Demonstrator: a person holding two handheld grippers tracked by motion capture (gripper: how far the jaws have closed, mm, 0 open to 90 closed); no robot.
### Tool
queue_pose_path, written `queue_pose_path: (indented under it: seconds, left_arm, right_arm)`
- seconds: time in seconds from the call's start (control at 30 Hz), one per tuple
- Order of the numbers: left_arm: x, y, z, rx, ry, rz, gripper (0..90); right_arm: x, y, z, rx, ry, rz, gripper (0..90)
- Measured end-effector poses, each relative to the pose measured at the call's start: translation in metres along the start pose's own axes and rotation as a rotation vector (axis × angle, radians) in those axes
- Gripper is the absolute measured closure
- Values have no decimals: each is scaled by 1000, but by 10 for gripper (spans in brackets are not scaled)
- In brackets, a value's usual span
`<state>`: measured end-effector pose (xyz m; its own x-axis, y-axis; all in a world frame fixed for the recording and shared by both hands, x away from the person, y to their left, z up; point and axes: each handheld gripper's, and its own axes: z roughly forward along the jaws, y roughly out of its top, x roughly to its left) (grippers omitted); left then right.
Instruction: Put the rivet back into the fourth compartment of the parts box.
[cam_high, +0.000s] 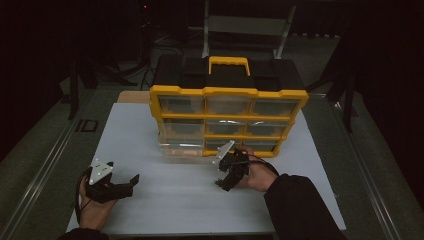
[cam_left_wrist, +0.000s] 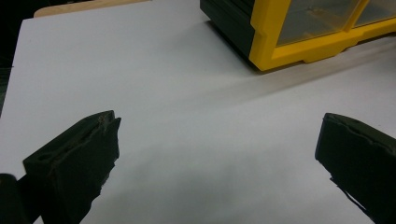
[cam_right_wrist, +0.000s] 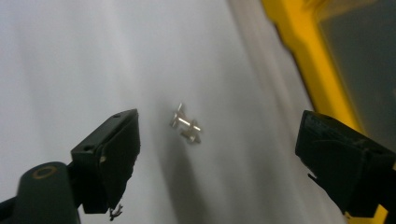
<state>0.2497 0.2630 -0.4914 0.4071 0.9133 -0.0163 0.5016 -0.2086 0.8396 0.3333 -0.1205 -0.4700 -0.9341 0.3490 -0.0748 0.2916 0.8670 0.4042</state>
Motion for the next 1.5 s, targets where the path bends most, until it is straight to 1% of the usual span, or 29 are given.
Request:
queue_pose_path:
  seconds: [0.03,0.07,0.1,0.13,0.17,0.2,0.23,0.3,0.33,0.4,0.43,0.63,0.7,0.77,0.87,0.93,0.97,1.1,1.17,1.2,1.23,1.27,1.3,1.33,1.37,1.4,1.43,1.47,1.5]
  left_arm:
    - [0,0,0,0,0,0,2]
    - [0,0,0,0,0,0,2]
    - [0,0,0,1,0,1,2]
    - [0,0,0,0,0,1,2]
    - [0,0,0,0,0,1,2]
    - [0,0,0,0,0,1,2]
    - [0,0,0,0,0,1,2]
    - [0,0,0,-1,0,2,2]
    - [0,0,0,-1,0,3,2]
    - [0,0,0,-1,0,3,2]
    - [0,0,0,0,1,4,2]
    - [0,0,0,-1,0,5,2]
    - [0,0,0,-1,0,5,2]
    - [0,0,0,-1,0,3,2]
    - [0,0,0,-1,1,3,2]
    - [0,0,0,-1,0,3,3]
    - [0,0,0,0,0,4,3]
    - [0,0,0,0,0,3,3]
    - [0,0,0,0,0,3,3]
    - [0,0,0,1,0,4,3]
    - [0,0,0,0,-1,3,3]
    - [0,0,0,1,-1,4,3]
    - [0,0,1,2,-2,5,3]
    - [0,0,1,2,-2,5,3]
    - [0,0,1,3,-3,5,3]
    - [0,0,1,3,-3,6,3]
    - [0,0,1,3,-3,6,3]
    - [0,0,1,3,-3,6,3]
    - [0,0,1,4,-2,6,3]
  right_arm:
    - [-3,-3,7,11,12,2,234]
    - [-3,-3,7,11,12,2,234]
    - [-5,-5,10,16,25,6,269]
    - [-5,-6,15,19,49,26,356]
    - [-3,-6,16,37,73,51,404]
    - [-5,-7,19,40,66,25,433]
    - [-4,-7,20,54,68,36,453]
    - [-4,-7,22,47,80,40,502]
    - [-4,-6,23,45,79,30,517]
    - [-3,-5,23,48,80,40,517]
    - [-3,-4,24,51,97,37,589]
    - [-4,-3,22,80,98,46,739]
    - [-5,-3,22,84,99,42,756]
    - [-5,-3,21,96,98,34,809]
    - [-4,-3,20,108,97,35,818]
    - [-5,-4,20,107,92,14,826]
    - [-4,-5,19,113,91,20,826]
    - [-5,-5,17,123,101,9,827]
    - [-5,-5,16,122,101,10,826]
    - [-6,-5,13,108,102,4,826]
    - [-6,-5,13,108,102,4,826]
    - [-4,-5,9,111,98,32,827]
    - [-7,-3,1,112,91,0,827]
    - [-7,-3,1,112,91,0,827]
    - [-6,-1,-3,109,95,4,827]
    - [-7,3,-13,104,83,-16,827]
    - [-7,5,-18,100,82,-27,827]
    - [-7,7,-23,92,84,-27,827]
    - [-8,10,-29,92,76,-41,827]
